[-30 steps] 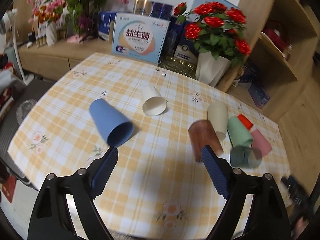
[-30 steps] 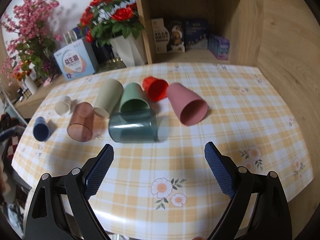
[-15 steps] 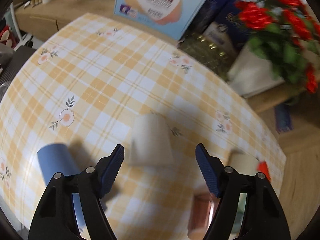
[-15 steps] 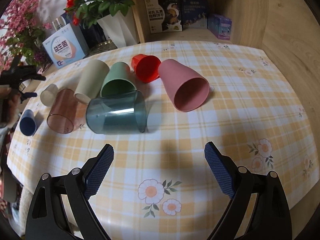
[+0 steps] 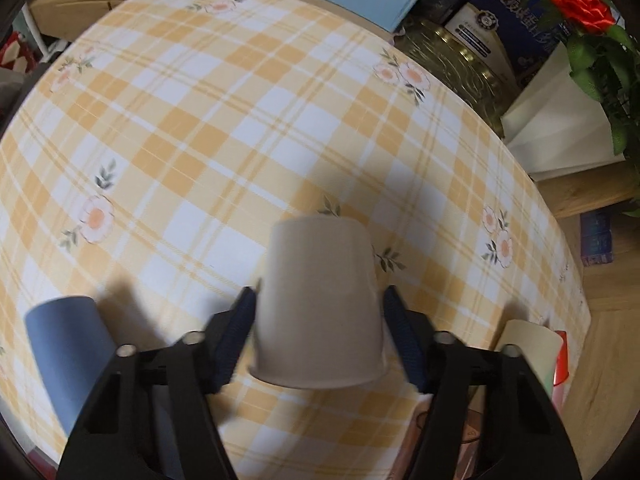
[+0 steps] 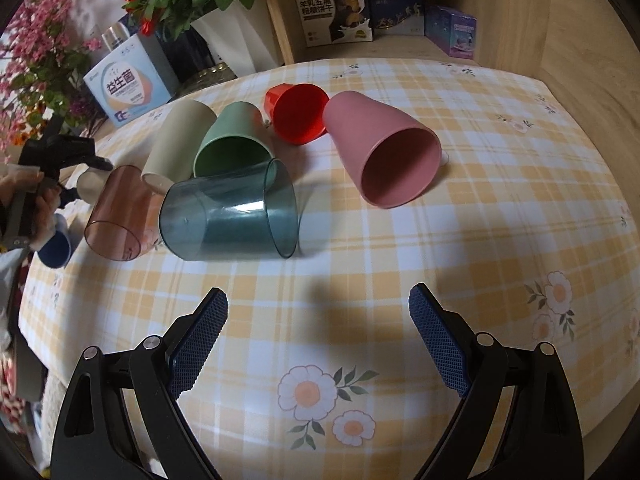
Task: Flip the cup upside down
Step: 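Lift the white cup with the left tool and turn it upright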
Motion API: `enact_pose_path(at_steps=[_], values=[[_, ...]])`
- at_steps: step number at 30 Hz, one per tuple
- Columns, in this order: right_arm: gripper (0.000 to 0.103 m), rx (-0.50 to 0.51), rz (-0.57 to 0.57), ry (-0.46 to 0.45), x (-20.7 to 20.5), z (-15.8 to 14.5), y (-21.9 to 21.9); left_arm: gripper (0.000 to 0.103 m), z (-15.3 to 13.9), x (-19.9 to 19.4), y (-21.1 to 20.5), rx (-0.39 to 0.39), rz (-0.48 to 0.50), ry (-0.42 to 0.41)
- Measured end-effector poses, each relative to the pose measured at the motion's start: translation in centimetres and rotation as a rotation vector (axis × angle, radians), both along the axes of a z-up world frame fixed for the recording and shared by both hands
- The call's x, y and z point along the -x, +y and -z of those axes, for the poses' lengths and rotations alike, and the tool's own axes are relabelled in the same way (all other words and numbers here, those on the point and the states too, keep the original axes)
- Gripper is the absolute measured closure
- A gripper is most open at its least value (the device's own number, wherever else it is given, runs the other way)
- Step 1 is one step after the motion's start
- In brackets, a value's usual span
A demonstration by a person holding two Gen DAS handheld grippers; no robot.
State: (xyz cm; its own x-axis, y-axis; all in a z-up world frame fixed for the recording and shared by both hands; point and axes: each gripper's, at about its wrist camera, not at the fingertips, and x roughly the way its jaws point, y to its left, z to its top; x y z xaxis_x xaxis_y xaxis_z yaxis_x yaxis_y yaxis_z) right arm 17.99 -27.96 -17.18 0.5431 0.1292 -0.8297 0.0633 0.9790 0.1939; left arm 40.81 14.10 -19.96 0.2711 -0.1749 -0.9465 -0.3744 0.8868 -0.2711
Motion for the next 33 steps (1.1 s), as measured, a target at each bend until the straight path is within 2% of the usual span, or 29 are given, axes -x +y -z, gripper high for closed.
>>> enact_pose_path(at_steps=[3, 8, 14, 18, 21, 25, 30, 33], values=[[0.014, -0.013, 0.015, -0.001, 0.3, 0.0, -0.3, 0.047, -0.6, 0.3, -0.6, -0.046, 0.019, -0.023], [0.014, -0.034, 0.032, -0.017, 0.9, -0.4, -0.8, 0.047, -2.7, 2.5, -1.4, -0.046, 0.069, -0.086], [0.014, -0.064, 0.044, -0.039, 1.7, -1.0, -1.2, 0.047, -5.7, 5.8, -2.0, -0.037, 0.078, -0.138], [0.014, -0.064, 0.068, -0.062, 2.6, -1.9, -2.0, 0.047, -8.4, 8.8, -4.3, -0.029, 0.121, -0.208], [0.014, -0.060, 0.104, -0.078, 3.5, -2.5, -3.4, 0.047, -10.4, 12.3, -8.0, -0.025, 0.209, -0.276], [0.014, -0.046, 0.142, -0.091, 5.0, -3.1, -5.6, 0.047, -10.3, 16.8, -13.9, -0.013, 0.363, -0.316], [0.014, -0.017, 0.179, -0.094, 7.0, -3.3, -8.0, 0.047, -7.4, 21.9, -22.4, 0.090, 0.531, -0.274], [0.014, -0.013, 0.203, -0.096, 8.2, -3.4, -9.5, 0.047, -5.8, 23.4, -26.5, 0.112, 0.608, -0.240]])
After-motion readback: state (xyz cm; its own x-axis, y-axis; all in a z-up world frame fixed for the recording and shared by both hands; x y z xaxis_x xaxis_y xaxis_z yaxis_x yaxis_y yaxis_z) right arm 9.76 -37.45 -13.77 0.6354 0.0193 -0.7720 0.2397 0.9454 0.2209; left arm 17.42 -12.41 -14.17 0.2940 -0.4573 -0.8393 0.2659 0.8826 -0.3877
